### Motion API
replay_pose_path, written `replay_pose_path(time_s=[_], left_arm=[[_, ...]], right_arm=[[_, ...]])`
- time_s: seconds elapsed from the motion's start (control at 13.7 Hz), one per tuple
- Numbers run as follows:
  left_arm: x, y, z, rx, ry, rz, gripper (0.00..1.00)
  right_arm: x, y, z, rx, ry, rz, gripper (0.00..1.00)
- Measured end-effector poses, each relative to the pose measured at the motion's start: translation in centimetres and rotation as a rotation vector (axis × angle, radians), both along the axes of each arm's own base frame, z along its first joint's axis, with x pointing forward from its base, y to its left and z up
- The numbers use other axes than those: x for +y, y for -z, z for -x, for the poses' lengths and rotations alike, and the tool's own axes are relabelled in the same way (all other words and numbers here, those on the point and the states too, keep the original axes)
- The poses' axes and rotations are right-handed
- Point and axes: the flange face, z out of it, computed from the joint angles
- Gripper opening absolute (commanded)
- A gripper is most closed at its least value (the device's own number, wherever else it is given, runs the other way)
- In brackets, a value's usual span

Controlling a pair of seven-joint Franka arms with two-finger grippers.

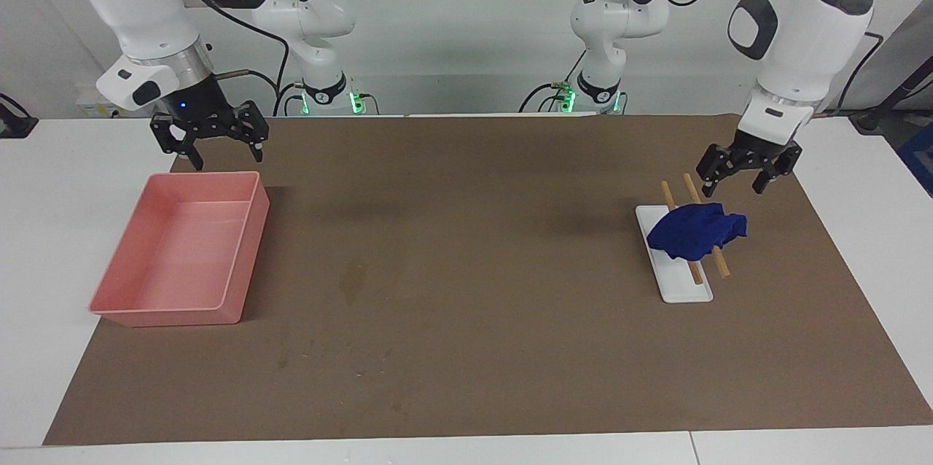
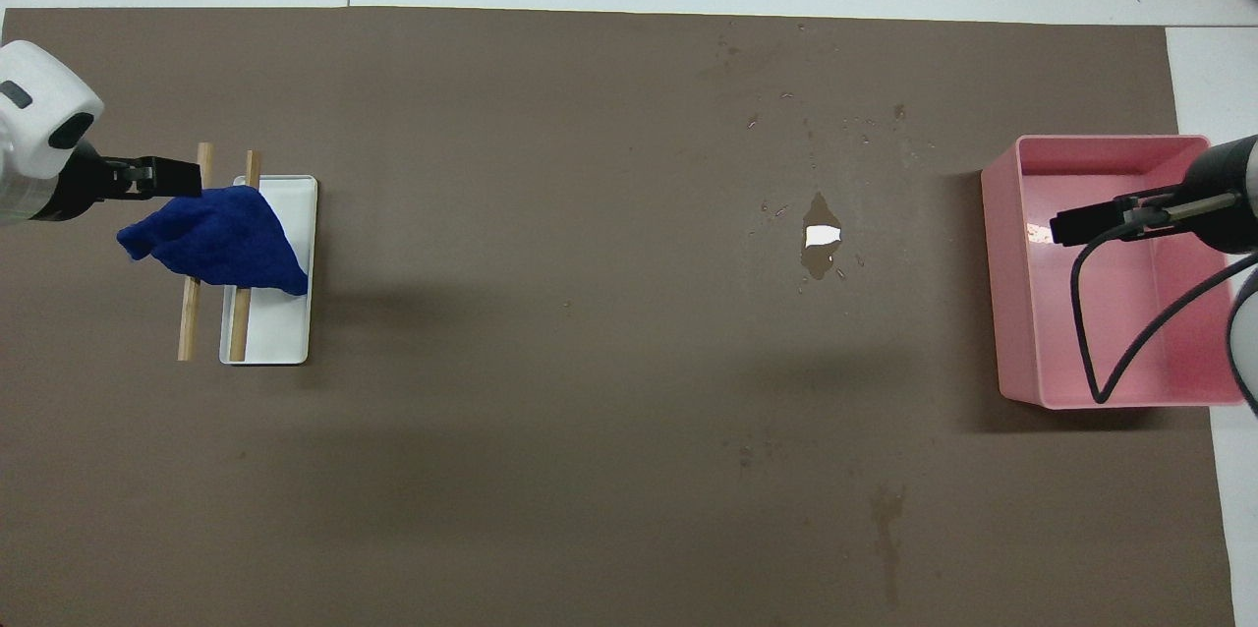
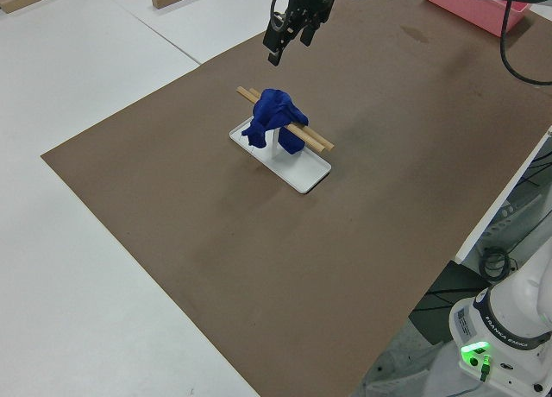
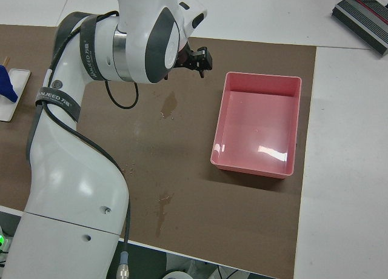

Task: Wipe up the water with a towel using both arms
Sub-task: 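Lower the left gripper onto the blue cloth and close on it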

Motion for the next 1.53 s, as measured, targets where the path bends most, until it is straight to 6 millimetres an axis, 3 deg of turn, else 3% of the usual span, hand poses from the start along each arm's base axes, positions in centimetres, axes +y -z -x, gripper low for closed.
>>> replay_pose_path(time_s=[0.15,0.36,0.66,0.8,0.95,1.38,1.53], left_arm=[[0.3,3.0,-0.6,-0.005,0.002,-0.043,1.00],[0.3,6.5,0.3,-0.012,-0.007,-0.048,1.00],[0.0,7.0,1.3,0.023,-0.041,-0.075,1.00],[-0.9,6.6,1.7,0.040,-0.072,-0.097,0.65],[-2.1,6.7,2.1,0.047,-0.086,-0.102,0.00],[-1.3,5.6,2.1,0.037,-0.106,-0.113,0.00],[-1.5,3.9,1.8,0.067,-0.162,-0.069,0.00]], right_arm=[[0.0,0.0,0.0,0.000,0.000,0.000,1.00],[0.0,0.0,0.0,0.000,0.000,0.000,1.00],[0.0,0.0,0.0,0.000,0.000,0.000,1.00],[0.0,0.0,0.0,0.000,0.000,0.000,1.00],[0.0,0.0,0.0,0.000,0.000,0.000,1.00],[0.0,0.0,0.0,0.000,0.000,0.000,1.00],[0.0,0.0,0.0,0.000,0.000,0.000,1.00]])
